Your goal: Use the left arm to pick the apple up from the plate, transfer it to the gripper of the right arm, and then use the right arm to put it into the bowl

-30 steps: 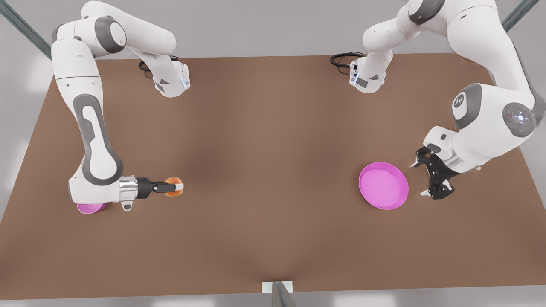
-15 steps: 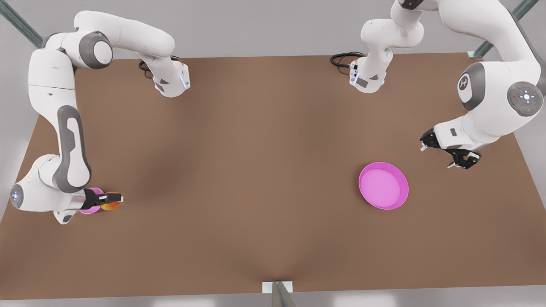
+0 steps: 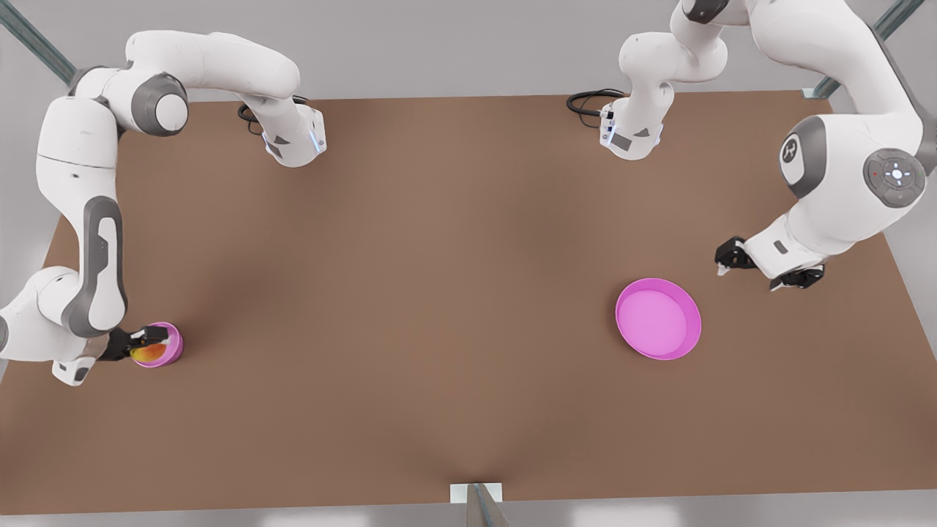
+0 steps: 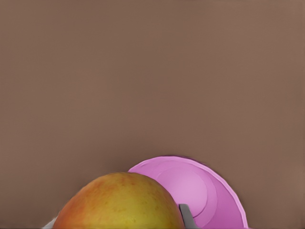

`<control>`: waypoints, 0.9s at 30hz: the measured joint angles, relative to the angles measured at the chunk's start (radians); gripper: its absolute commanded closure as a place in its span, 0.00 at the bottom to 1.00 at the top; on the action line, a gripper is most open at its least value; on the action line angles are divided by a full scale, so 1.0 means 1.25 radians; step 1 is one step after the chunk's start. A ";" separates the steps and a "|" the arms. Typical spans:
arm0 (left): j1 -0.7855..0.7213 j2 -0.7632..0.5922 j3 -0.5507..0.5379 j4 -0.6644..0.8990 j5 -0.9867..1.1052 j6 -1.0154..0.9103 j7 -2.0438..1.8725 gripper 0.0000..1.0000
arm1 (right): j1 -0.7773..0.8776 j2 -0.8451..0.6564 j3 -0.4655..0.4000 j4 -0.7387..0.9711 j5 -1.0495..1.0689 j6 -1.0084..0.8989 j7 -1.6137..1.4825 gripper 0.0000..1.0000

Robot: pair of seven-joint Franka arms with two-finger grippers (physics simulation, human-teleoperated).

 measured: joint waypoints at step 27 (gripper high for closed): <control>-0.001 0.040 -0.002 0.049 -0.001 0.014 -0.177 0.00 | 0.360 -0.557 0.004 -0.138 -0.117 -0.264 0.156 0.00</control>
